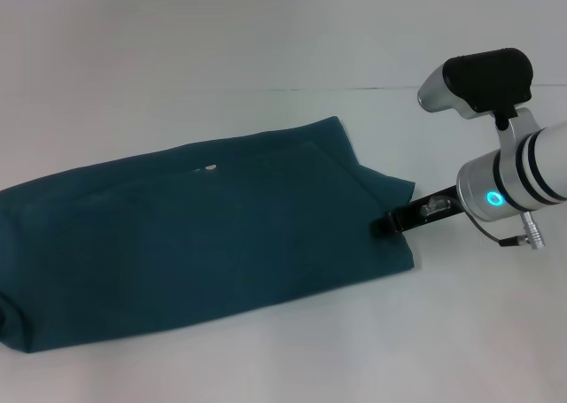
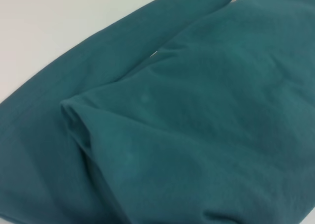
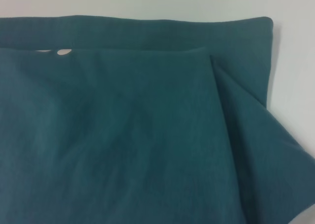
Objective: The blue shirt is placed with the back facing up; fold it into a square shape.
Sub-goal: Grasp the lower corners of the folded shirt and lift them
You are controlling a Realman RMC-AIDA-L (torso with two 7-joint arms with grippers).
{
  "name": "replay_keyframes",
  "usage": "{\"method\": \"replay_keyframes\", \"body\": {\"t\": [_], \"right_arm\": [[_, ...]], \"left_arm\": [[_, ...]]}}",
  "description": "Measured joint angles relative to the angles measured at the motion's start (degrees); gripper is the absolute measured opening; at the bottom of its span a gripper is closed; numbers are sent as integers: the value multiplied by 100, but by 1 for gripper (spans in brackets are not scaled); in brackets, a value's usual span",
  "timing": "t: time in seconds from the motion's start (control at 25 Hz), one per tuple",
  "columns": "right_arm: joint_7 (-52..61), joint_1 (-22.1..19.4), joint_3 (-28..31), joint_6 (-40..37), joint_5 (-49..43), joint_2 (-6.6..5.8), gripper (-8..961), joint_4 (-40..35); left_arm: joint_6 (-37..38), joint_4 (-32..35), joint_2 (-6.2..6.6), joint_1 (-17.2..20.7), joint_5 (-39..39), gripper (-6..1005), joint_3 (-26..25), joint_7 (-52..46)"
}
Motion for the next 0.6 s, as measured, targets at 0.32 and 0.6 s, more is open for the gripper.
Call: {"method": "replay_keyframes", "body": {"t": [0.32,0.6], "right_arm": [[4,-112,-244,-41,2,1,288,-56],[396,-665,-820,-70,-26,-9,75,-796]], "left_arm": [[-2,-114,19,-9,-1,110,0,13],[1,-141,34,22,7,108,0,69]]}}
